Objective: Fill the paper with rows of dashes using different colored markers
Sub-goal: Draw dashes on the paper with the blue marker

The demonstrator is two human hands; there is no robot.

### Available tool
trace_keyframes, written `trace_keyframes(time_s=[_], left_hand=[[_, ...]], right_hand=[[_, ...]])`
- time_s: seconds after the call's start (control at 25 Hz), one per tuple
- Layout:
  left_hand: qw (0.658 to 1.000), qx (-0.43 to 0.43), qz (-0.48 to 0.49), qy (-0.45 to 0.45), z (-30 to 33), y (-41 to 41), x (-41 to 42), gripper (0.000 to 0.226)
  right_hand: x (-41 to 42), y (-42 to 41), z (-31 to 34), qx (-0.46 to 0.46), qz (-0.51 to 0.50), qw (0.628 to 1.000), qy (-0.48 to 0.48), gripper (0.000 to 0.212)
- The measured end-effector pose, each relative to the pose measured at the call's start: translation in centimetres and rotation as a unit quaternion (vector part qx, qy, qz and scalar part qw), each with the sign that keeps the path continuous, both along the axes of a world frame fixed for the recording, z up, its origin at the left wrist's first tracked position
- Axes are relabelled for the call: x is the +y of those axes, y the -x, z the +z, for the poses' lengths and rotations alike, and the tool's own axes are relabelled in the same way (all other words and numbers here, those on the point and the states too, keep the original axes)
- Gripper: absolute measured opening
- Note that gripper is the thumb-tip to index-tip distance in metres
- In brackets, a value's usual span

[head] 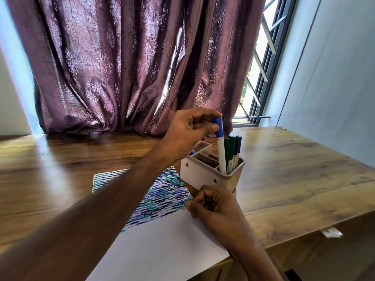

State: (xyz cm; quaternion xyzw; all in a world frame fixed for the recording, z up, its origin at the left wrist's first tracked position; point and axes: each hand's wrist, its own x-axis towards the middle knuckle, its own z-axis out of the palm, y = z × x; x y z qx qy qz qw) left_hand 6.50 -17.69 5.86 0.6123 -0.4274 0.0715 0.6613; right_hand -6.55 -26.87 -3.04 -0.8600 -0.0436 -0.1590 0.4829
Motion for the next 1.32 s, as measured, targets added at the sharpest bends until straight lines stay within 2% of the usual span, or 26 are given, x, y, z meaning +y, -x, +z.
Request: trace_keyframes(time_s=[0.12,0.24,0.4,0.56,0.8,0.96,1.12,1.32], left_hand=[[0.999,-0.014,0.010,-0.029,-0.6,0.0,-0.5,0.031],[0.991,-0.073,0.069,-0.087,-1.4,0.0,-0.9,0.030],[0.986,-0.092,0.076,-0.114,-1.7,0.4,-0.9,0.028],[0.954,-0.181,0.151,-0.185,-2.7,0.3,-0.7,0.025],[0.925,-0.251,0.207,-0.198,-3.0,0.1,-0.3,0.027],[0.919,-0.227,0.259,-0.191,-2.7,-0.3,1.4,0.031],[0.929,-0.147,0.292,-0.172,-2.9,-1.5,4.2,0.015],[0.909,-0.163,0.274,-0.267,-3.7,-1.2,4.8,0.034]], right_hand=[[0.0,0.0,0.0,-0.002,0.003,1.000,-0.004,0.027],[0.0,0.1,0.1,0.004,0.007,1.000,-0.013,0.025],[0.0,0.2,0.1,0.013,0.003,1.000,-0.020,0.023],[0.0,0.3,0.2,0.017,0.000,1.000,-0.013,0.023],[0.0,0.2,0.2,0.026,-0.005,1.000,-0.006,0.023],[-0.1,0.2,0.2,0.029,-0.007,0.999,-0.014,0.024],[-0.3,-0.2,-0.2,0.034,-0.013,0.999,-0.004,0.023],[-0.2,-0.1,-0.3,0.030,-0.007,1.000,-0.001,0.023]])
